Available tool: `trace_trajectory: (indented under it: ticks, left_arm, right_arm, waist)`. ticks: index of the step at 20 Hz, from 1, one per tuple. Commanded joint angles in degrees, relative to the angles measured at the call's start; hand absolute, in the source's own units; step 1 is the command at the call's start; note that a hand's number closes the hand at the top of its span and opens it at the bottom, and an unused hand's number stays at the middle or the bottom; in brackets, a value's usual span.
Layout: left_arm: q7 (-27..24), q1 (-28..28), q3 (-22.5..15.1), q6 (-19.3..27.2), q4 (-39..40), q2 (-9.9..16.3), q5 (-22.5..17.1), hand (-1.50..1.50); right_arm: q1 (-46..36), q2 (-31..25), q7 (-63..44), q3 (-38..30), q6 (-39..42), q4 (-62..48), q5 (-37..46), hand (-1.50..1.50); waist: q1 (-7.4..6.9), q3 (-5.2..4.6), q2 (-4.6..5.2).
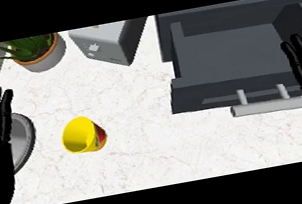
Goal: Pick up the cup, place it into the drawer and close the drawer
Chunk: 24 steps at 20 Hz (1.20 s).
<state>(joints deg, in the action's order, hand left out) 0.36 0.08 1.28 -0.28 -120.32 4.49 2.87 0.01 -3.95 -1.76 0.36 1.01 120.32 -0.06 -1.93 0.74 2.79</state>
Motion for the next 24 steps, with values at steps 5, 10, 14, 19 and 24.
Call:
trace_trajectory:
  ticks: [5, 10, 14, 19, 24]
  left_arm:
    - [-2.89, 3.55, -2.06, -7.93, -2.12, 1.25, -7.24, -1.50]
    - [2.27, 0.60, -1.36, -9.13, 3.96, -1.77, -17.68, -1.50]
    - [4.37, -1.37, -3.38, -7.09, 4.53, -3.00, -15.58, -1.50]
    - [1.05, -3.67, 0.46, -9.48, 9.45, -1.43, -17.79, -1.50]
    - [3.45, -2.62, -0.33, -7.48, 6.99, -2.29, -17.10, -1.50]
  right_arm:
    - [-4.43, -1.82, -1.42, -1.96, 1.83, -2.03, -2.16, -1.50]
    - [-4.18, -0.54, -2.92, -0.50, 3.72, -5.65, -5.83, -1.50]
    - [-4.86, 1.37, -2.87, 1.07, 2.40, -5.30, -4.78, -1.50]
    - [-4.13, 1.59, -7.14, 2.53, 1.30, 0.53, -3.34, -1.50]
    - [-3.65, 1.99, -2.46, 1.69, 2.84, -4.18, -3.75, -1.50]
  waist:
    - [1.52, -0.77, -2.87]
    - [1.76, -0.76, -2.75]
    - [1.89, -0.74, -2.80]
    - [1.99, -0.75, -2.81]
    - [1.92, -0.74, -2.81]
